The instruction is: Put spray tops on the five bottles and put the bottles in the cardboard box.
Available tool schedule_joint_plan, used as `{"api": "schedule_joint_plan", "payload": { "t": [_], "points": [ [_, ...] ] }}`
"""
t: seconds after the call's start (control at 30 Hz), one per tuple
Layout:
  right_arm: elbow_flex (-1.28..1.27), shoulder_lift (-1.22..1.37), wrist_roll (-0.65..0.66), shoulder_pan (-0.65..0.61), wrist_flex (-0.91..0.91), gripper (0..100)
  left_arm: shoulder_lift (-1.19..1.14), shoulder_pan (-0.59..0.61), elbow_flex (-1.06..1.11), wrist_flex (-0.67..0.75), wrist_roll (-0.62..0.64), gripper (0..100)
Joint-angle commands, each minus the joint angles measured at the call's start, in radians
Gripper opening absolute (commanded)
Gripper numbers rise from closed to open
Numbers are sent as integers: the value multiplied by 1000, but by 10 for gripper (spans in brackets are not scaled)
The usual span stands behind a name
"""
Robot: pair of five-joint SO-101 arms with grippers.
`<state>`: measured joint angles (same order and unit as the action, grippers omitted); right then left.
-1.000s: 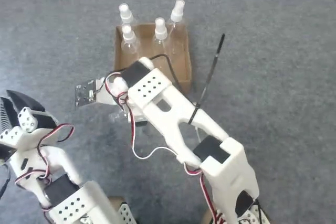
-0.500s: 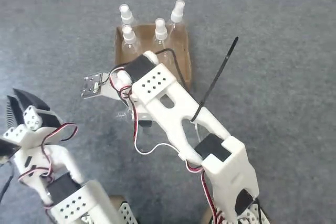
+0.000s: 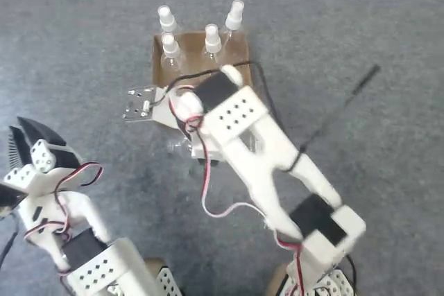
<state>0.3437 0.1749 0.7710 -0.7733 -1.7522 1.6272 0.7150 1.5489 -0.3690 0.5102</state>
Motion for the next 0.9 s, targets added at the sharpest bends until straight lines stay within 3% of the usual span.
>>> {"api": "schedule_joint_plan", "payload": {
  "t": [0.0,0.33,0.7,0.87],
  "points": [
    [-84,-206,-6,36,-42,44,14,0,-12,35,0,66],
    [-255,-332,-5,283,-38,46,14,0,-12,35,0,66],
    [-279,-323,-5,616,-38,46,14,-3,-10,35,0,66],
    [-382,-325,-3,705,-1,47,14,-3,-10,35,0,66]
  ]
}}
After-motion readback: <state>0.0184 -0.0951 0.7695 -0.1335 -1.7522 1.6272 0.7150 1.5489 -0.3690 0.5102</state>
